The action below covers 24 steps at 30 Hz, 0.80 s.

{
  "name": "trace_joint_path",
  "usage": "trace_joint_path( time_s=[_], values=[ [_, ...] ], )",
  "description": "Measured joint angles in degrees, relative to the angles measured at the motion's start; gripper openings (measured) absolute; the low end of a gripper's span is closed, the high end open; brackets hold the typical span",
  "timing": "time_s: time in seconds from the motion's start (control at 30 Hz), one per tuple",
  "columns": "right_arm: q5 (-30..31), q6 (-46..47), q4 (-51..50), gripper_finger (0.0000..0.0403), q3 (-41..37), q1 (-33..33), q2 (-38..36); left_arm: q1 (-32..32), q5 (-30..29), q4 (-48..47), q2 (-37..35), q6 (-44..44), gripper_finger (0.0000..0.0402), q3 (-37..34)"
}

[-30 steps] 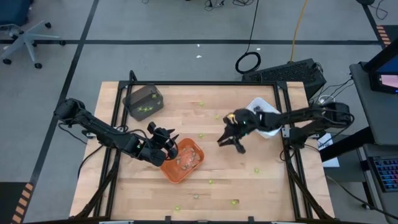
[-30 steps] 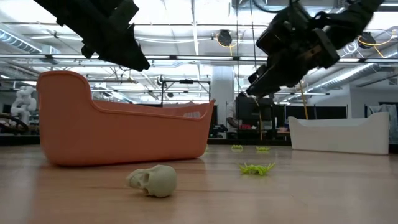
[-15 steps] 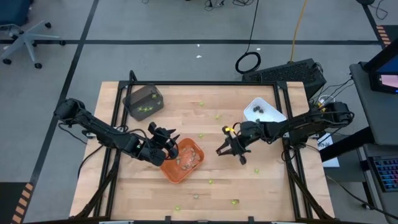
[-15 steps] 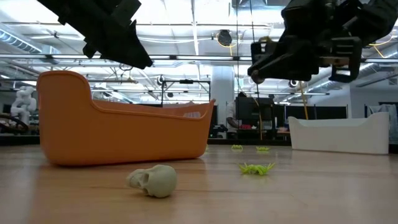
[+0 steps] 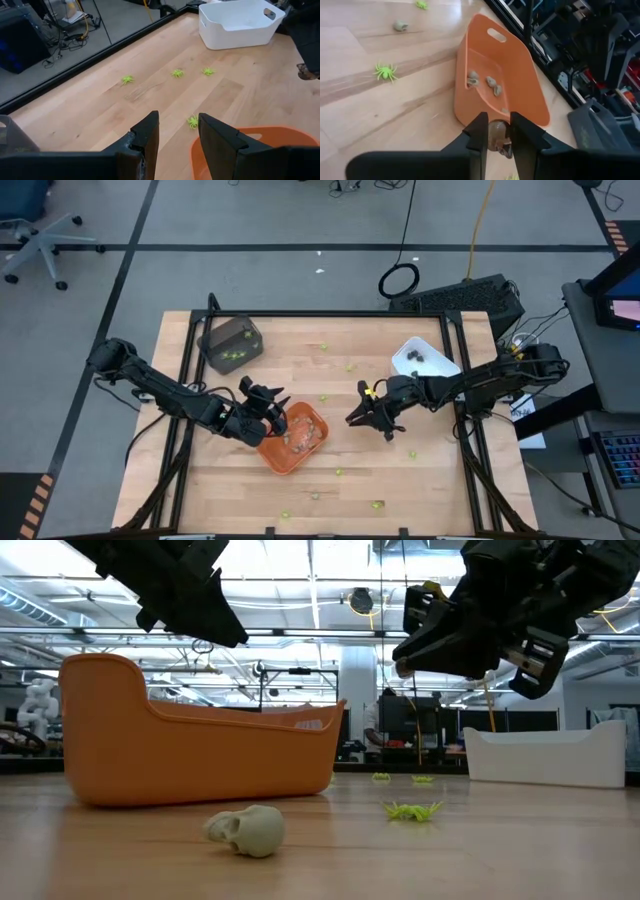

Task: Sort Halloween decoration
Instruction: Put the small transparent skull toy into the white bin

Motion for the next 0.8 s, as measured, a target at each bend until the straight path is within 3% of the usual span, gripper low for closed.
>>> trace_joint_path(
  time_s=[0.4, 0.8],
  values=[
    [-0.09, 7.70, 0.00, 0.0051, 0.02, 0.00, 0.00, 0.00, 0.00, -0.04, 0.00, -0.39, 0.0137, 0.00],
    [-0.13, 33.91, -0.02, 0.0051, 0.07, -0.02, 0.00, 0.00, 0.00, -0.07, 0.00, -0.42, 0.0137, 0.00]
  ],
)
